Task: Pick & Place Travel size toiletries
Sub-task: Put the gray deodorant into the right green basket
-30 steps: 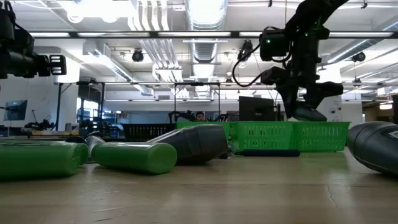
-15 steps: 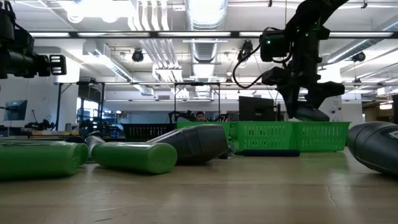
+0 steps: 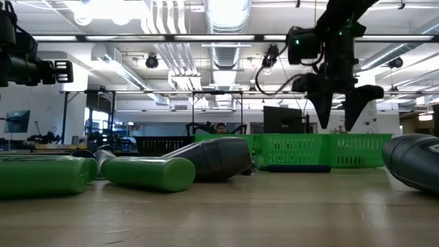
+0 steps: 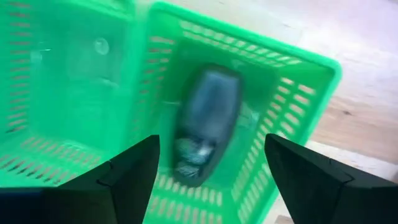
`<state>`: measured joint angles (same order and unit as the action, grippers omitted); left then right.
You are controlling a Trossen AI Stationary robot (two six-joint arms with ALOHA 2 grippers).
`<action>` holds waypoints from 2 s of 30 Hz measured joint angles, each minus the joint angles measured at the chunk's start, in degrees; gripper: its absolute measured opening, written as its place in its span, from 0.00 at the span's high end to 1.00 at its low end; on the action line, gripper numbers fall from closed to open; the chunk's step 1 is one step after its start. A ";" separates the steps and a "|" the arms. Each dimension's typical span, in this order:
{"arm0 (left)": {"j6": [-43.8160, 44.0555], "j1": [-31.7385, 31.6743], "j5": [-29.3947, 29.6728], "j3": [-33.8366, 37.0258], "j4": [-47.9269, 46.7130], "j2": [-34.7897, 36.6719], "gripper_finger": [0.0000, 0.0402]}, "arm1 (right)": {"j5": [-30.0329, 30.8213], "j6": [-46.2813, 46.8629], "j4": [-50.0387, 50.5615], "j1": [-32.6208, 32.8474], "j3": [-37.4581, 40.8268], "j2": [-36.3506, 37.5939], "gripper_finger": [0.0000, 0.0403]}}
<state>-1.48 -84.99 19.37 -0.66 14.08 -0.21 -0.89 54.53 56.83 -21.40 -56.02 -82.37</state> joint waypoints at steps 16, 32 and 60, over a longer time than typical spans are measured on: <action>0.00 0.02 -0.01 0.02 -0.01 0.00 0.78 | -8.35 33.55 0.22 28.57 -2.15 0.10 0.25; 0.00 0.00 0.00 0.01 -0.13 0.00 0.78 | -8.89 56.54 -18.66 43.63 -4.53 -14.25 0.15; 0.01 0.00 0.00 0.01 -0.50 0.00 0.78 | -10.07 63.78 -26.85 47.54 -3.16 -20.87 0.16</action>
<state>-1.47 -84.99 19.37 -0.66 13.58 -0.21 -10.96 118.30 29.99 26.15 -59.18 -103.24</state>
